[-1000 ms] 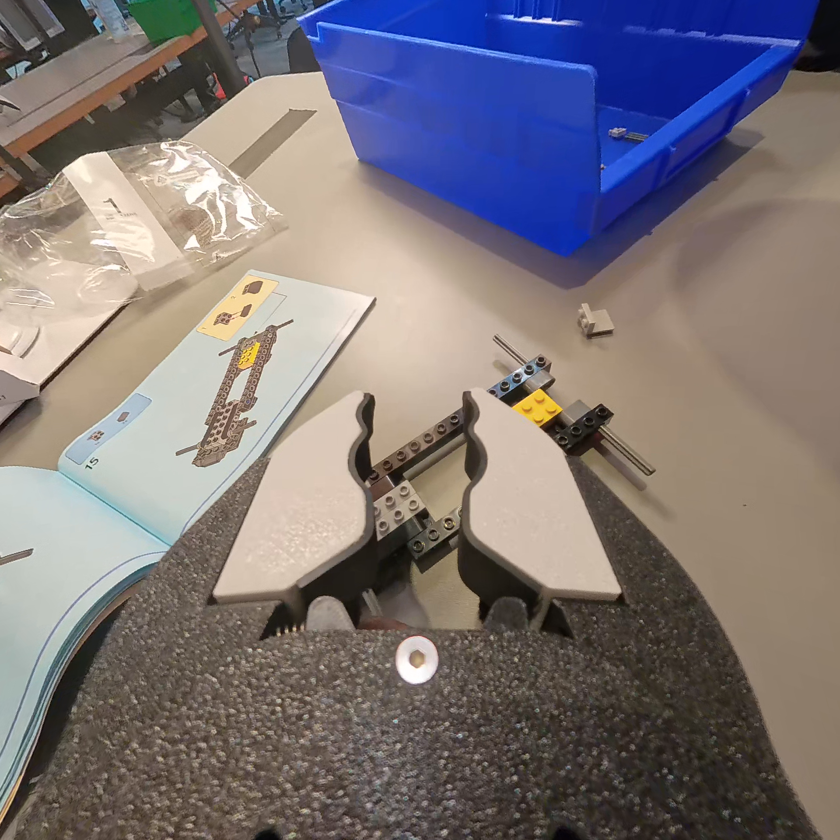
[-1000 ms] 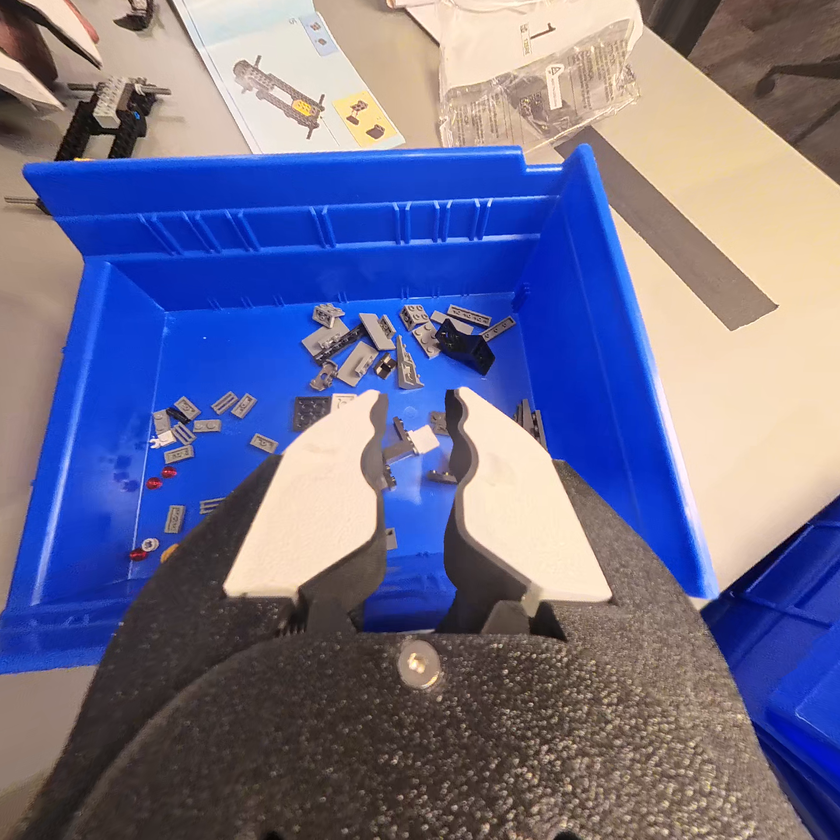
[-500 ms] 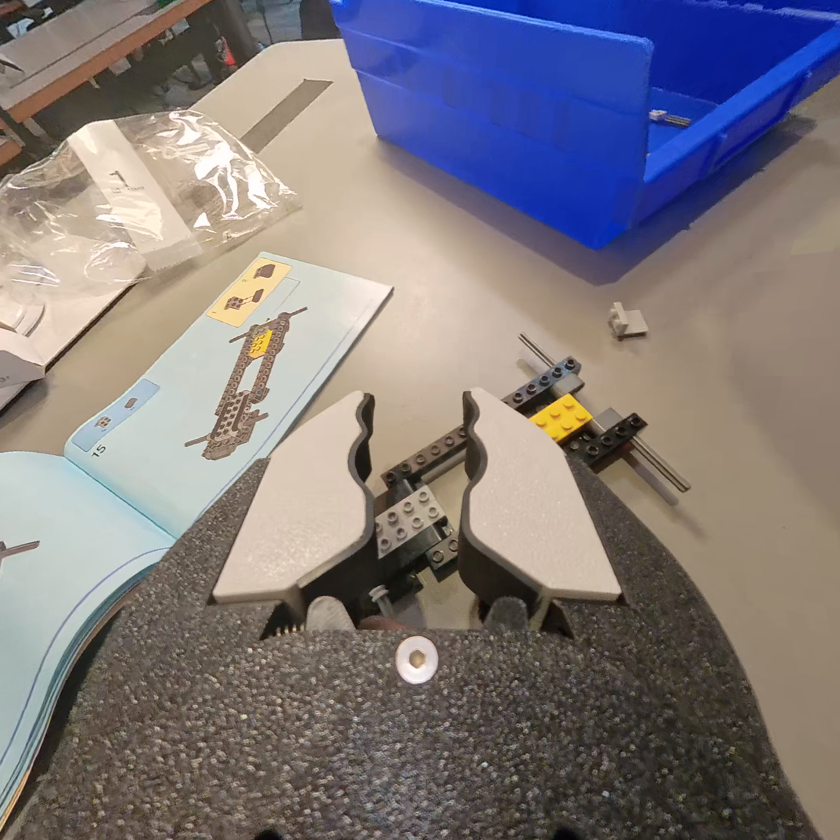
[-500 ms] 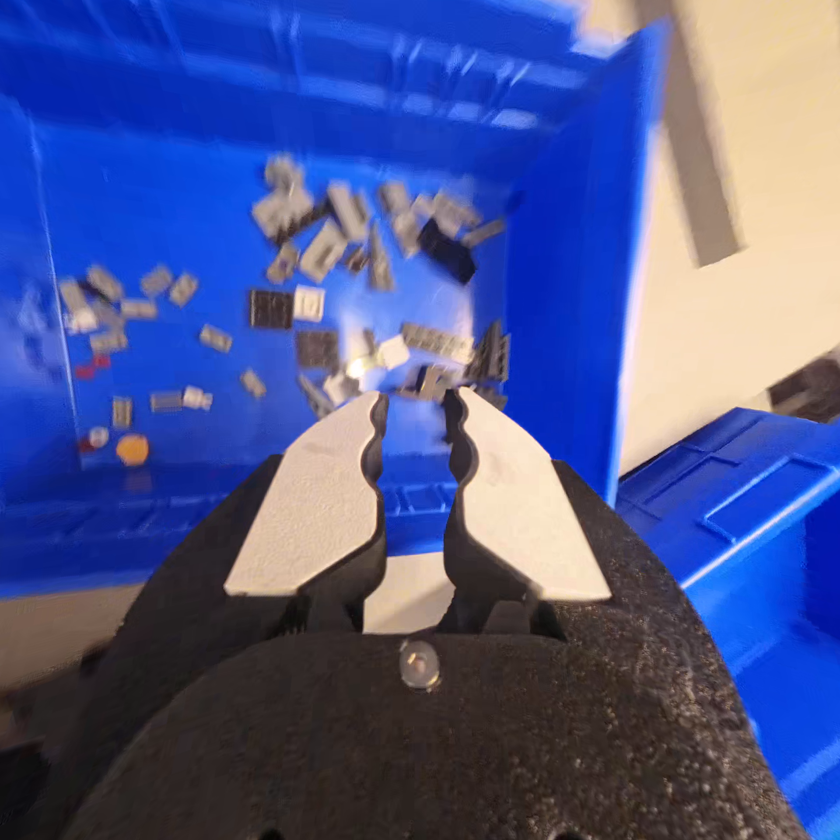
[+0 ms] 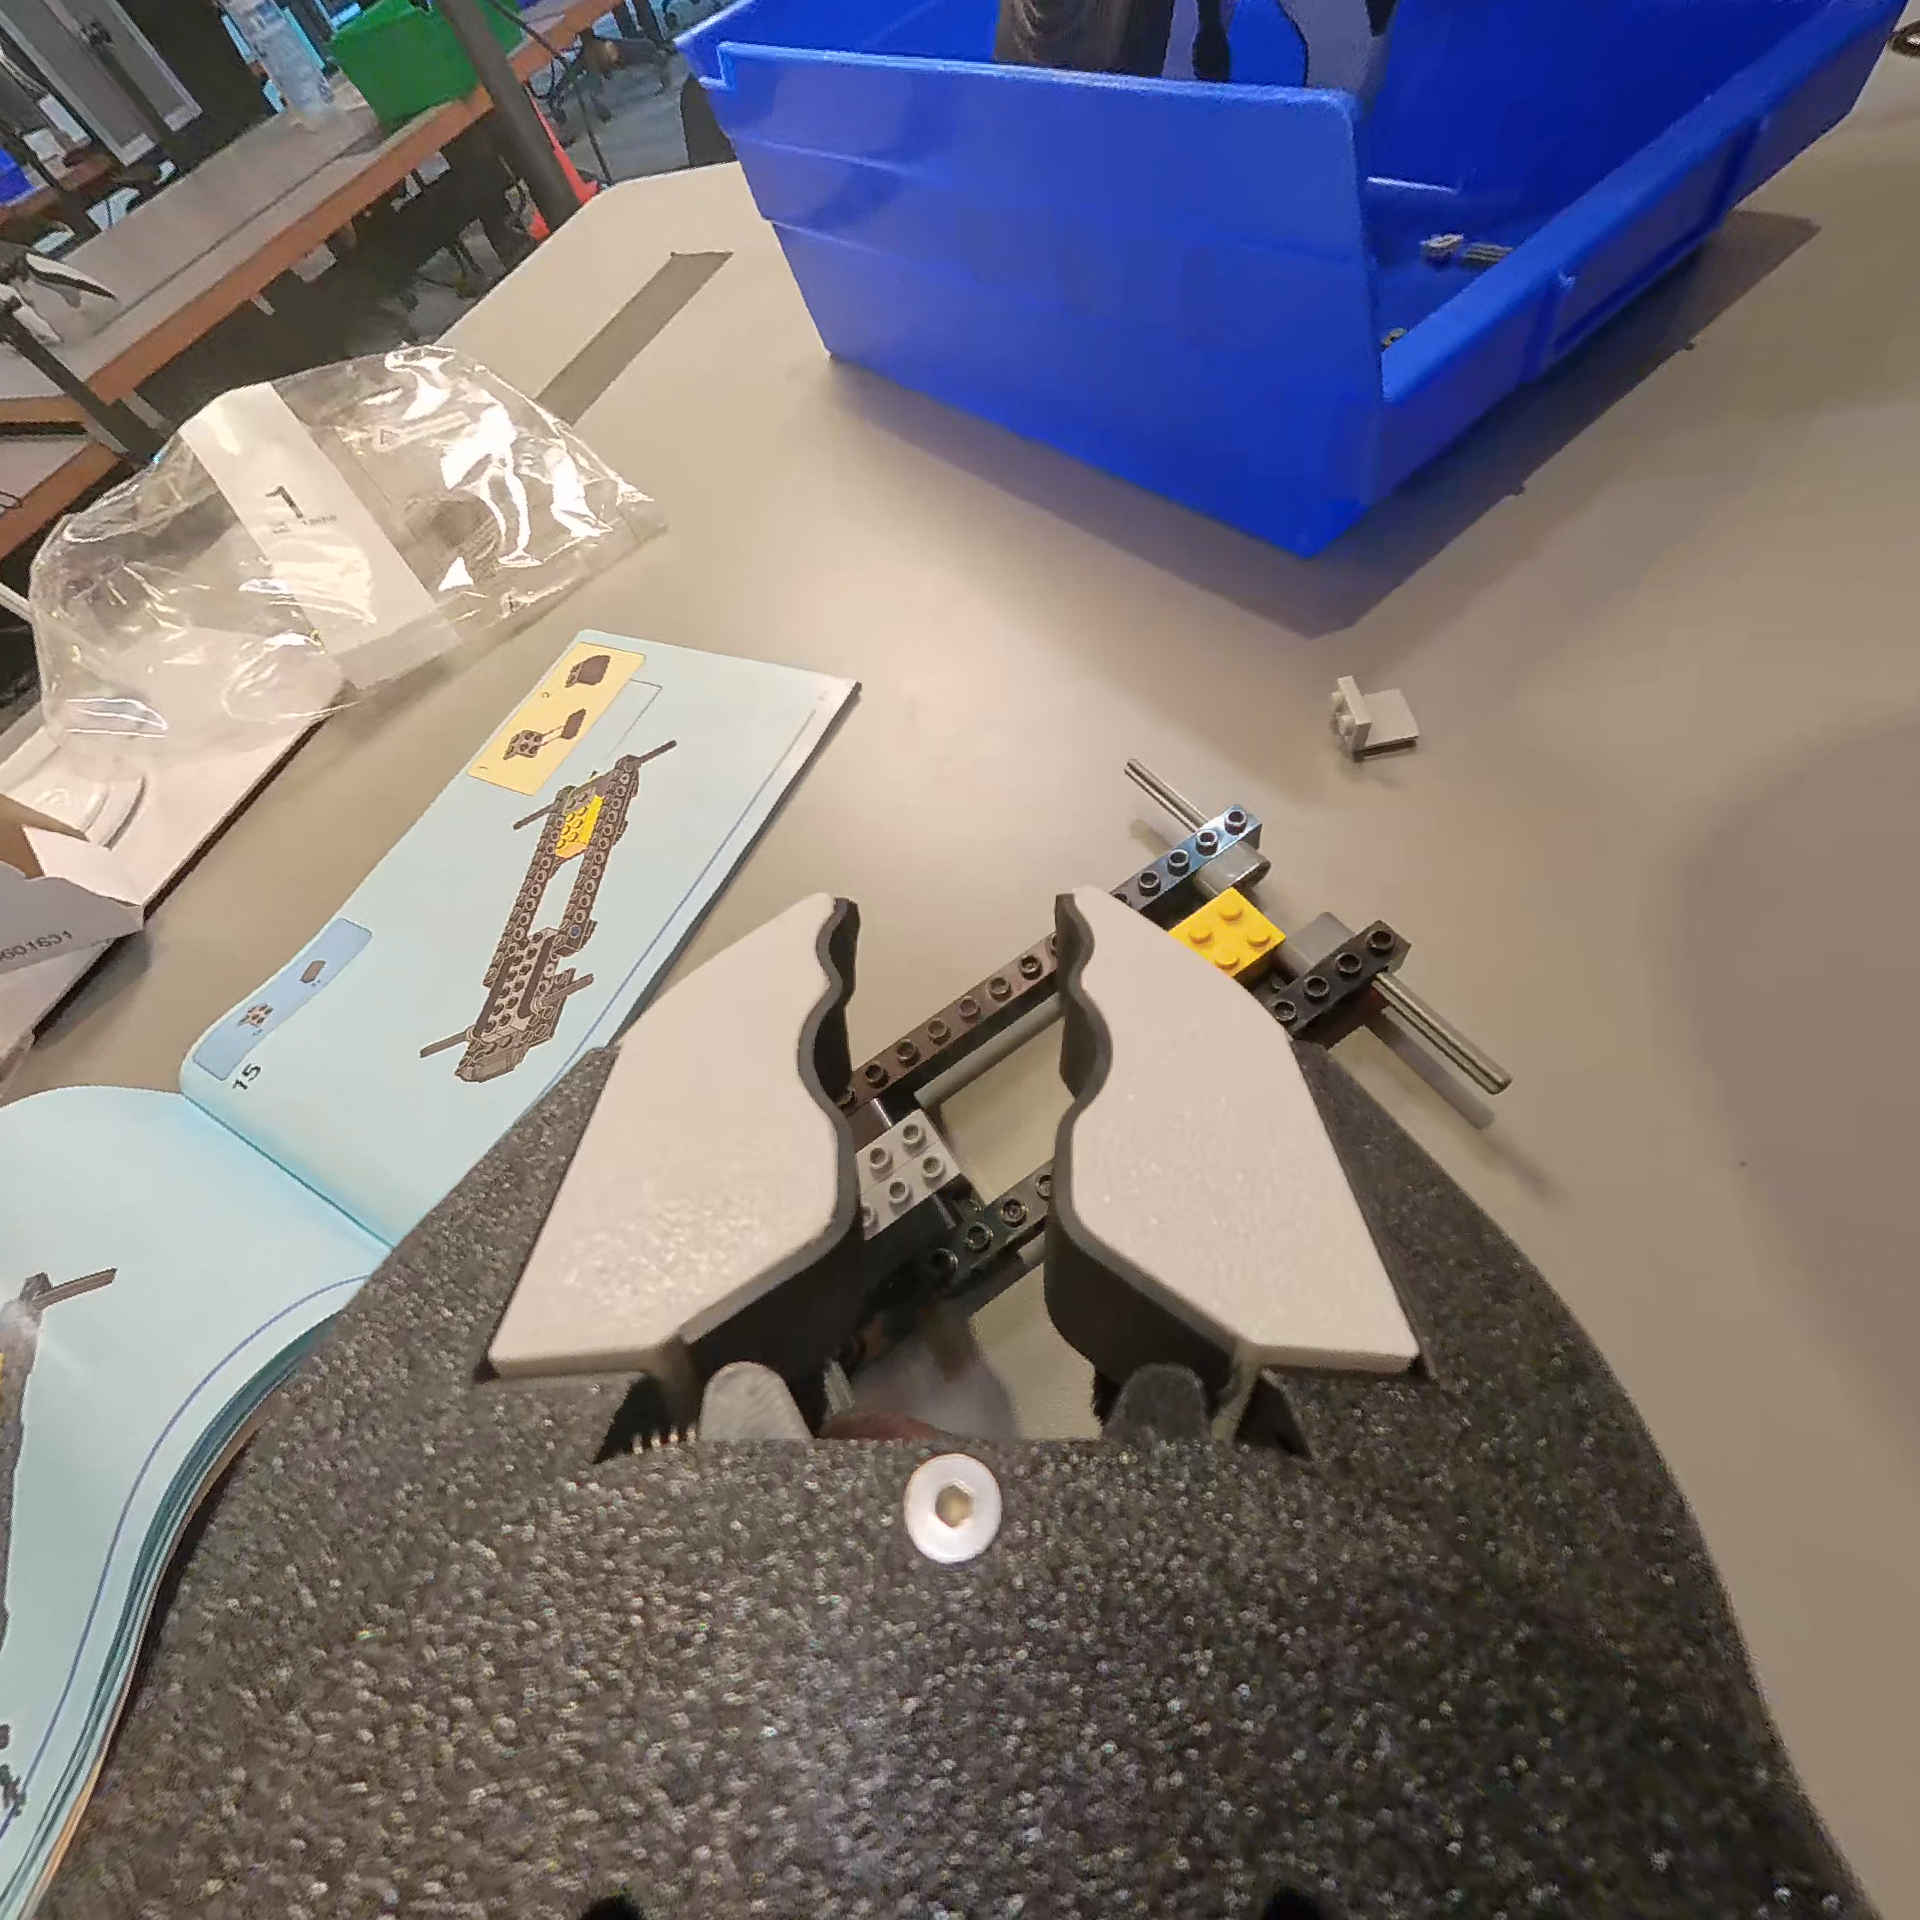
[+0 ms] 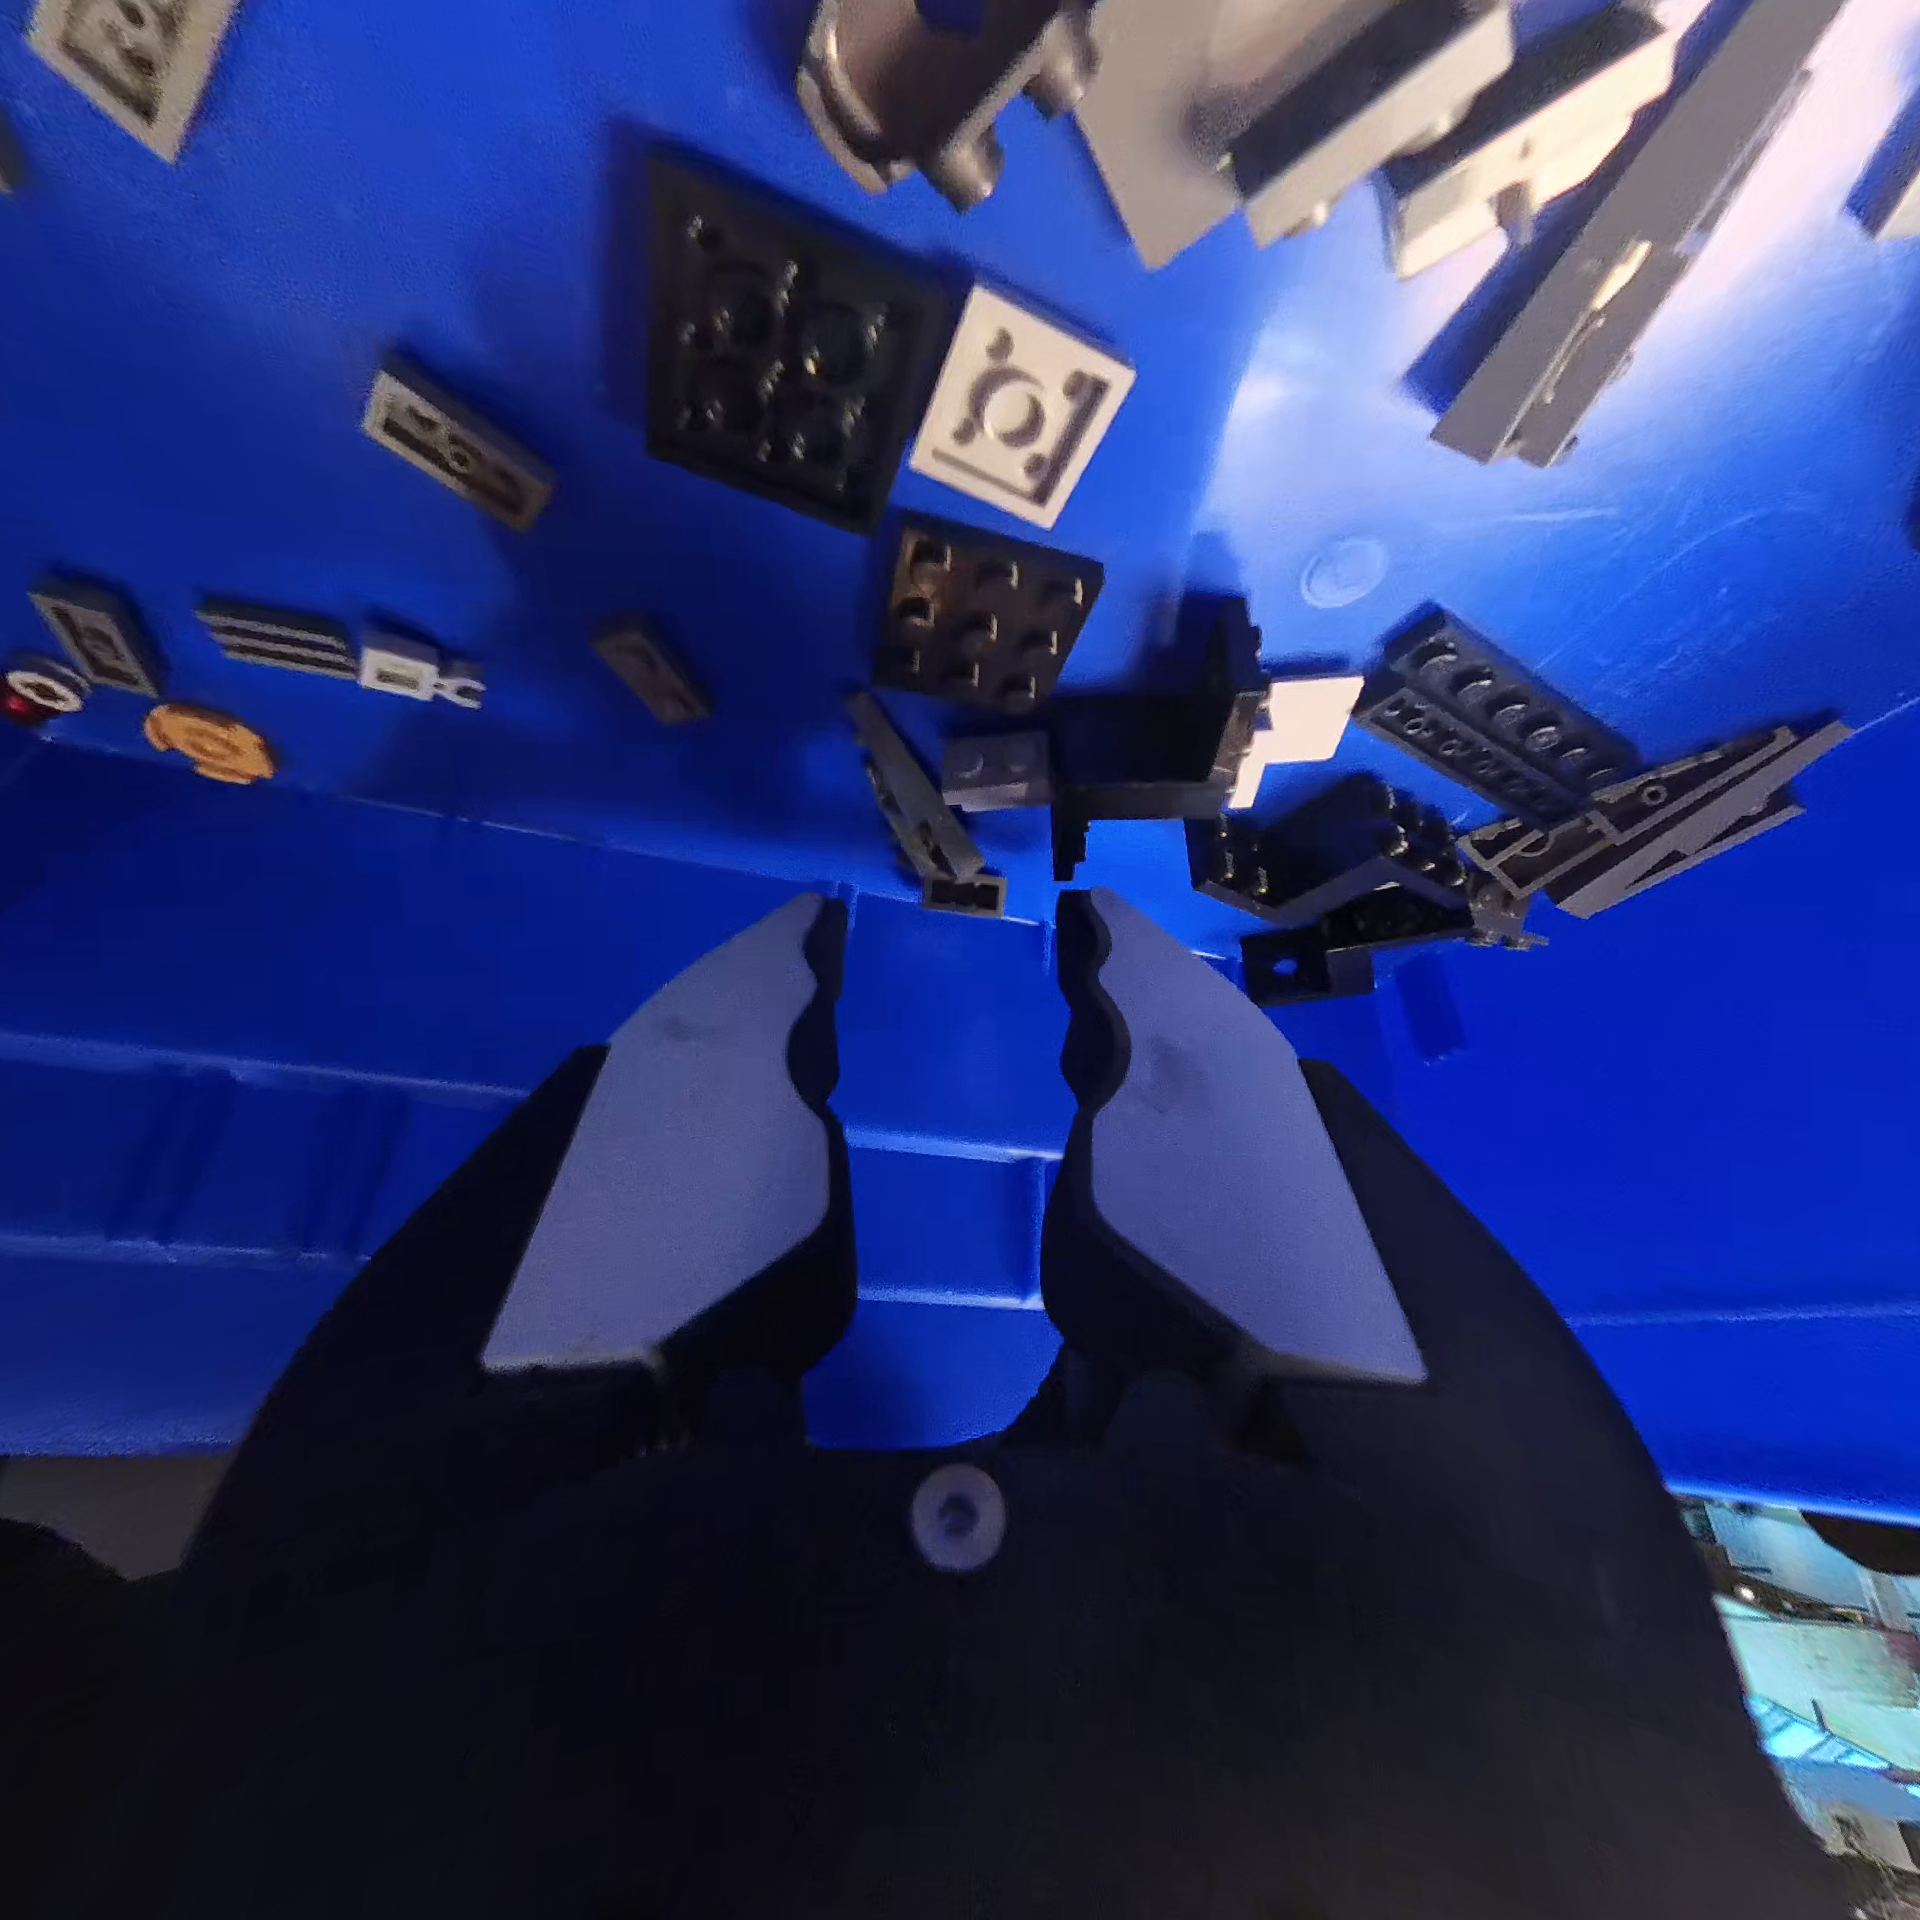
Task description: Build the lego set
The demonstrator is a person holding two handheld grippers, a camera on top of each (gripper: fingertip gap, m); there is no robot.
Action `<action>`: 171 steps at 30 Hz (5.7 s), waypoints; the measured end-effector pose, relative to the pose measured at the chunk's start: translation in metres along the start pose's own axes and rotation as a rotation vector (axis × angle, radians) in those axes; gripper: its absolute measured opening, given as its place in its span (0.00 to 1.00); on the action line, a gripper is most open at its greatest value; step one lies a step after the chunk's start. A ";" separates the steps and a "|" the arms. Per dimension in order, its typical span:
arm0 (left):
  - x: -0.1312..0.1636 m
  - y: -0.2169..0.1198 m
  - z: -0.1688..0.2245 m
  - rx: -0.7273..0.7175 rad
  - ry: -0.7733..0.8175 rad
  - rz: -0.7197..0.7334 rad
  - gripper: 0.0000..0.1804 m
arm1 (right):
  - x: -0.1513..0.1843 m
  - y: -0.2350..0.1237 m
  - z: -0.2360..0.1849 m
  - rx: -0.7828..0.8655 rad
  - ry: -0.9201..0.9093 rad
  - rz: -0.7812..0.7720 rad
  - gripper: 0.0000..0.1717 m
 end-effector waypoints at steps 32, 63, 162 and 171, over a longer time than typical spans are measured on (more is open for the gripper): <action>-0.006 -0.001 0.003 0.005 -0.042 0.037 0.20 | -0.023 -0.139 -0.014 0.072 -0.021 0.599 0.10; -0.007 -0.006 -0.014 -0.105 -0.112 0.063 0.18 | -0.230 -0.128 -0.096 0.012 -0.545 0.425 0.14; 0.011 0.004 0.002 0.080 -0.069 -0.086 0.21 | -0.010 -0.079 -0.006 0.291 0.335 1.067 0.15; 0.012 0.005 0.003 0.085 -0.065 -0.099 0.22 | -0.010 -0.079 -0.005 0.284 0.345 1.073 0.14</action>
Point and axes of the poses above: each gripper's, where its closed fingertips meet, y out along the fingers, x out of its underside, z = x × y across the jaws, the point moved 2 cm from there along -y, back along the fingers, and after that the axes turned 3 degrees about -y, right-handed, at the moved point
